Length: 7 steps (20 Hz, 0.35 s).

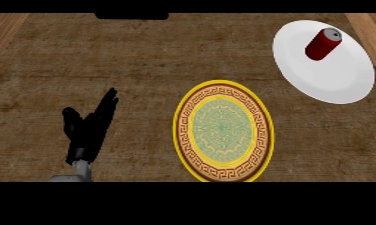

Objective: Pick the can from the plate and place it in the plate

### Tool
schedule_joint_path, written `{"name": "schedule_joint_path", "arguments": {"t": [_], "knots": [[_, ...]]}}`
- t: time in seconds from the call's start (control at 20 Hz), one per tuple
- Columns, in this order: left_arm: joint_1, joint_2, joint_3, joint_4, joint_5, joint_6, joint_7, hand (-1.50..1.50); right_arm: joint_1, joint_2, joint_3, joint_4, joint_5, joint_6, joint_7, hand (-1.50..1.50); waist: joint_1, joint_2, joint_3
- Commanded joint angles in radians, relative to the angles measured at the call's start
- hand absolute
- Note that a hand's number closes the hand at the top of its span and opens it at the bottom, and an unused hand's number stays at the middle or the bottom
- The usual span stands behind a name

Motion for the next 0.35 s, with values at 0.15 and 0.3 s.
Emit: {"name": "schedule_joint_path", "arguments": {"t": [0.15, 0.3], "knots": [[0.053, 0.003, 0.014, 0.012, 0.017, -0.032, -0.011, 0.0, 0.043, -0.01, 0.033, -0.022, 0.006, 0.003, -0.008, -1.5, -0.005, 0.0, -0.005], [0.039, 0.004, 0.025, -0.039, 0.034, -0.028, 0.055, 0.0, 0.099, 0.038, 0.04, -0.053, -0.009, -0.028, -0.049, -1.5, -0.011, -0.002, -0.005]]}}
